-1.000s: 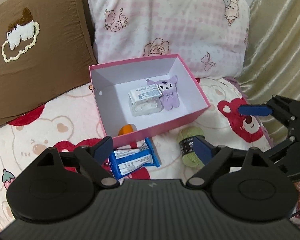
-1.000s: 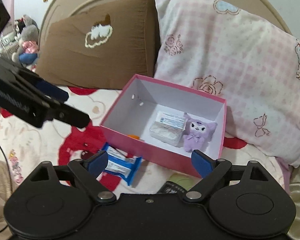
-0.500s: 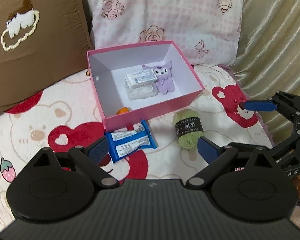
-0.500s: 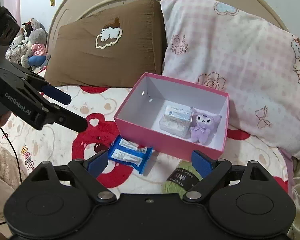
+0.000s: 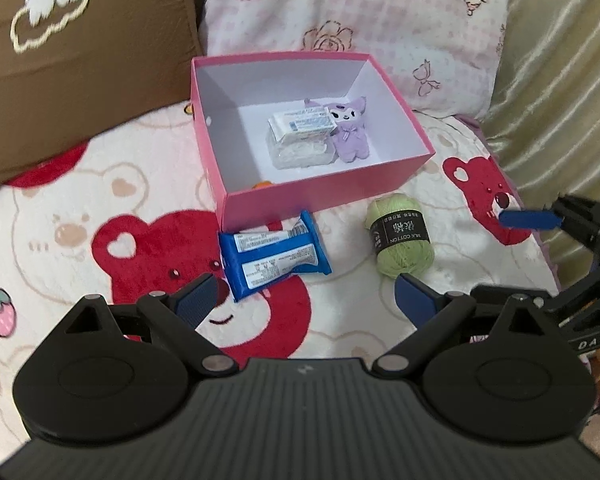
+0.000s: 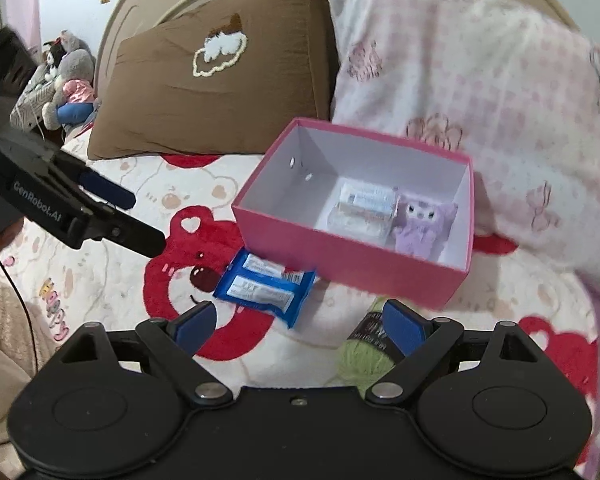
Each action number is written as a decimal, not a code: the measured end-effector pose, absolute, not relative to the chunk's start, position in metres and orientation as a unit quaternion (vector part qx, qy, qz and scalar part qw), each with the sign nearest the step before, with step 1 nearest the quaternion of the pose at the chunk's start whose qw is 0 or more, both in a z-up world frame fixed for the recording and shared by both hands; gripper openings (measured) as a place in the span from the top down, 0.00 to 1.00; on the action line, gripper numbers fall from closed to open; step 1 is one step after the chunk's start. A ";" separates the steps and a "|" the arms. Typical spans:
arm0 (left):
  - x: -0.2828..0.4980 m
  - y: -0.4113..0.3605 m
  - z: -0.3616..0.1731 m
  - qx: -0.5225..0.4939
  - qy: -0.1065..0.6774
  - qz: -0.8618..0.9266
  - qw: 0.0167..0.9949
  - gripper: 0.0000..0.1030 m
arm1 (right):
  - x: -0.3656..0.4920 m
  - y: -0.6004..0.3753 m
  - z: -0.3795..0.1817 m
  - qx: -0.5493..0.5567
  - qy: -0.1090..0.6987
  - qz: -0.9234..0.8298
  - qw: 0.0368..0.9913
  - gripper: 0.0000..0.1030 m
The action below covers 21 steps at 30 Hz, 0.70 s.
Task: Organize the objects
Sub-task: 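Move both grippers down toward the blue wipes packet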
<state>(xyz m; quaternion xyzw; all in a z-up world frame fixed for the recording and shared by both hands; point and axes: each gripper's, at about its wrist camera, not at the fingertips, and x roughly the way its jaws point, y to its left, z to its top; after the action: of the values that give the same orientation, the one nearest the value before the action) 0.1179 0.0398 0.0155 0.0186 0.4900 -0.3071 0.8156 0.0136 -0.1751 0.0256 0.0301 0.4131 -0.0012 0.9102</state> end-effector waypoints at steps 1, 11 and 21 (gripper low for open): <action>0.118 0.040 0.012 0.015 0.491 -0.307 0.815 0.07 | 0.014 -0.178 0.022 0.045 0.421 0.006 0.906 0.10; 0.123 0.029 -0.045 -0.024 0.492 -0.316 0.811 0.07 | 0.016 -0.177 0.001 0.091 0.435 0.058 0.894 0.10; 0.132 0.040 -0.092 -0.057 0.480 -0.297 0.823 0.08 | 0.042 -0.171 -0.042 0.077 0.465 0.065 0.879 0.11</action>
<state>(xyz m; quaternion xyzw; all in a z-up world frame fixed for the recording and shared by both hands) 0.1324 0.0402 -0.0916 -0.0571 0.4802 -0.2968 0.8235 0.0424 -0.1708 -0.0424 0.0773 0.4654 0.0646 0.8794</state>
